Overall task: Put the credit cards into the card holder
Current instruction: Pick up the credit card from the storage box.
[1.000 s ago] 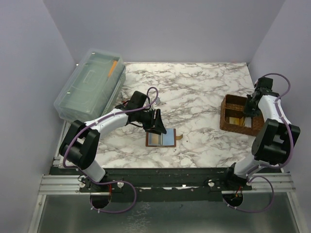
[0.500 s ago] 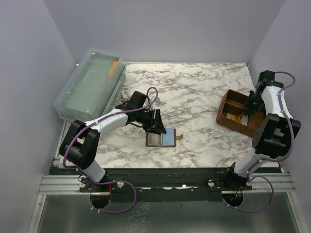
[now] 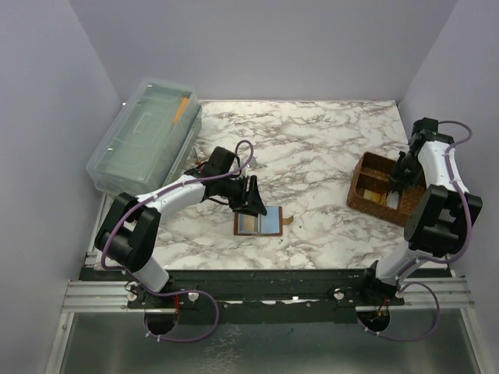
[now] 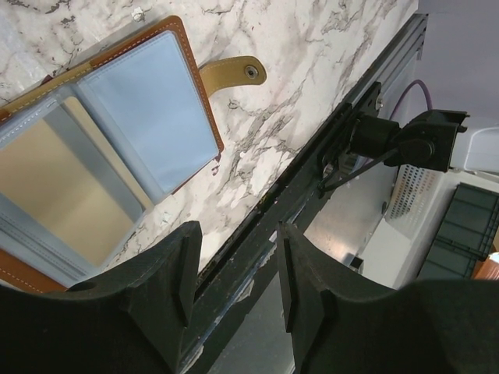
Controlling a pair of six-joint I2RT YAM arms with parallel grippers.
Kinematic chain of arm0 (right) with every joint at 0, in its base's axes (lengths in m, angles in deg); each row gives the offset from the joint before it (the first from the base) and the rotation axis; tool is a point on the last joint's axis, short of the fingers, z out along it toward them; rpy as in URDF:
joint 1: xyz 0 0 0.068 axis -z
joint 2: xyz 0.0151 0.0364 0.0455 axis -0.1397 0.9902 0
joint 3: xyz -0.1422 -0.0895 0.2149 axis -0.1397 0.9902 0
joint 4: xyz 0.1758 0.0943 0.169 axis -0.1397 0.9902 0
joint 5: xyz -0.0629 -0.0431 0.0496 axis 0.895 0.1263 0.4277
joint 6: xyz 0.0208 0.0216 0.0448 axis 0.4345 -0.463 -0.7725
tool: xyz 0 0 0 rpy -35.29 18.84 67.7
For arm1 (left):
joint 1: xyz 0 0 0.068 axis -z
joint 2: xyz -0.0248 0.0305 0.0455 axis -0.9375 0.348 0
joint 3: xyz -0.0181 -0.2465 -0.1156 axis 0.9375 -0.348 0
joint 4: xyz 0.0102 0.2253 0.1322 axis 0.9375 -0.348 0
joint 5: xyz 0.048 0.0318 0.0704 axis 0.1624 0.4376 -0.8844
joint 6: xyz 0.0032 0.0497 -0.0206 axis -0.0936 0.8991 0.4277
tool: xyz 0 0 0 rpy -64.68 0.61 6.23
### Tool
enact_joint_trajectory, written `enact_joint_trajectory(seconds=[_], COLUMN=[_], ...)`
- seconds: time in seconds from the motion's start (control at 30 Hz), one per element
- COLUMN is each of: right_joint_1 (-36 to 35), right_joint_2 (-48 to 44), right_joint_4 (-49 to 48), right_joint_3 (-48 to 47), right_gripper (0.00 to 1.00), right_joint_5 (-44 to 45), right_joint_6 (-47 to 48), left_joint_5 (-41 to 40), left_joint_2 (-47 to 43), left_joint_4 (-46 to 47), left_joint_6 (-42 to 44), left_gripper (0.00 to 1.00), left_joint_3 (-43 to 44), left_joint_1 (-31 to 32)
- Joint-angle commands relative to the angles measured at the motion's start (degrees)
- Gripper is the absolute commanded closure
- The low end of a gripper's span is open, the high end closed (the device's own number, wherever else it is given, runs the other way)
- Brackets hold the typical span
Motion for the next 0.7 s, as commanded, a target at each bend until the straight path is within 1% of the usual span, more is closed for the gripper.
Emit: enact_joint_trajectory(seconds=[0.0, 0.1, 0.17, 0.4, 0.53, 0.67], right_joint_1=[-1.3, -1.3, -1.3, -0.6, -0.6, -0.6], right_joint_2=[-0.6, -0.7, -0.7, -5.5, -9.9, -9.6], right_joint_4=[0.6, -1.4, -2.9, -15.2, -21.2, -12.4], right_joint_3=[0.5, 2.7, 4.2, 12.9, 18.9, 16.2], right_gripper=[1.0, 1.0, 1.0, 1.0, 1.0, 1.0], right_joint_5=[-4.0, -14.0, -18.7, -23.0, -22.5, -12.4], right_joint_6=[0.8, -1.0, -2.4, -11.0, -20.5, -30.7], left_joint_5=[1.7, 2.9, 3.8, 1.9, 0.5, -1.4], left_joint_2=[-1.7, -1.5, -1.6, -2.6, -2.4, -1.3], left_joint_4=[1.9, 2.6, 3.4, 4.1, 4.4, 4.7], left_joint_6=[0.7, 0.5, -0.1, -3.3, -4.9, -5.8], left_gripper=[0.5, 0.5, 0.49, 0.49, 0.49, 0.48], left_joint_3=[-0.6, -0.7, -0.7, 3.1, 5.0, 7.1], left_joint_1=[-0.1, 0.1, 0.9, 7.8, 10.4, 11.9])
